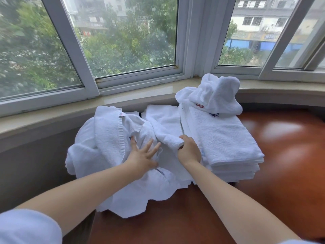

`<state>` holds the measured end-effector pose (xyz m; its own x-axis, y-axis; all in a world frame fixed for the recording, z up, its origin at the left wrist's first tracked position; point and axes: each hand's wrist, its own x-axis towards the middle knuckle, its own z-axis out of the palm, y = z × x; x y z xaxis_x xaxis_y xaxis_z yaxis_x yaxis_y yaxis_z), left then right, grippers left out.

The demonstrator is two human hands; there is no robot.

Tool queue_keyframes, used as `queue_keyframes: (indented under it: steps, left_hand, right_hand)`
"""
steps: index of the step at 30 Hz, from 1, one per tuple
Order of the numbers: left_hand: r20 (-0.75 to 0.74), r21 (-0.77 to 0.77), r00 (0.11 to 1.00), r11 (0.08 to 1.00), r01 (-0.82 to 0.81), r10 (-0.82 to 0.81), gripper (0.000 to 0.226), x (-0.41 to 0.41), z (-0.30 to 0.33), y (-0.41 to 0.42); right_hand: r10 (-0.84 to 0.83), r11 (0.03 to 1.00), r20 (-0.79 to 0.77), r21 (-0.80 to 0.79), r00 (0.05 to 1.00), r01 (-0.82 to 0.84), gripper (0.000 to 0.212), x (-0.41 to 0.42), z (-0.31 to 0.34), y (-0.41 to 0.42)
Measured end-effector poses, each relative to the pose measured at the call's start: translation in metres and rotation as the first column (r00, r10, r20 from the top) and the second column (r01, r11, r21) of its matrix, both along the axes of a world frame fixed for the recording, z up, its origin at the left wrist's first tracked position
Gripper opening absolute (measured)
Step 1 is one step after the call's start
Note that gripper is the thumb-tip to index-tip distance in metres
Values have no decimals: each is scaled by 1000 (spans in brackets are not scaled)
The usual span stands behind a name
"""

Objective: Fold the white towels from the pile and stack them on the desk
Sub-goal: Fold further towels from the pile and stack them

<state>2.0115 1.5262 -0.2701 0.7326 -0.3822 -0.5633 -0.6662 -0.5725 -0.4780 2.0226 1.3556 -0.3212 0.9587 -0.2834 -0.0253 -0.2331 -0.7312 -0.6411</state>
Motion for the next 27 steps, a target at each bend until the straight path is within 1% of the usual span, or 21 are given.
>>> queue_keyframes:
  steps: [2, 4, 6, 9, 10, 11, 12, 13, 14, 15, 16, 17, 22, 24, 27]
  left_hand:
    - [8, -29, 1000, 1000, 0, 1, 81, 1, 2, 7]
    - [32, -65, 999, 998, -5, 7, 79, 2, 2, 15]
    - [55, -102, 998, 995, -10, 15, 78, 2, 2, 24]
    - [63, -153, 998, 988, -11, 20, 76, 5, 0, 33]
    - [64, -162, 998, 987, -1, 11, 76, 6, -1, 33]
    - [63, -165, 998, 986, 10, 0, 78, 6, -3, 33]
    - [60, -162, 998, 987, 20, -10, 79, 6, -5, 32]
    - [59, -154, 998, 988, 30, -21, 81, 6, -7, 30]
    - [57, -144, 998, 989, 38, -30, 81, 6, -10, 28]
    - [54, -133, 998, 990, 44, -37, 81, 6, -11, 27]
    - [50, -125, 998, 991, 48, -42, 79, 6, -12, 26]
    - [50, -124, 998, 991, 51, -45, 78, 6, -12, 26]
    - [57, -134, 998, 990, 41, -34, 77, 9, -7, 33]
    - [58, -140, 997, 989, 48, -40, 77, 8, -8, 34]
    - [59, -135, 996, 988, 76, -68, 75, 8, -8, 31]
  right_hand:
    - [-56, 998, 63, 12, 996, 55, 39, 0, 2, -2]
    - [-139, 990, 139, 58, 980, 132, 39, 4, 9, -3]
    - [-170, 985, 204, 64, 964, 160, 38, 6, 15, -1]
    - [-116, 991, 334, -25, 936, 132, 38, 3, 15, 4]
    - [-60, 992, 334, -83, 940, 93, 39, 1, 13, 5]
    - [33, 986, 268, -167, 963, 13, 40, 0, 8, 6]
    - [159, 957, 117, -262, 980, -123, 41, -1, 1, 7]
    - [286, 898, -81, -325, 955, -296, 41, -2, -6, 8]
    - [384, 832, -254, -323, 888, -451, 41, -5, -14, 9]
    - [456, 780, -365, -275, 812, -562, 40, -8, -22, 10]
    - [504, 750, -407, -231, 762, -620, 40, -11, -31, 10]
    - [532, 739, -400, -211, 746, -640, 39, -13, -37, 11]
    - [577, 764, -254, -168, 776, -623, 40, -11, -41, 16]
    - [613, 757, -238, -92, 753, -646, 37, -12, -42, 18]
    - [646, 757, -194, 42, 738, -652, 24, -18, -48, 19]
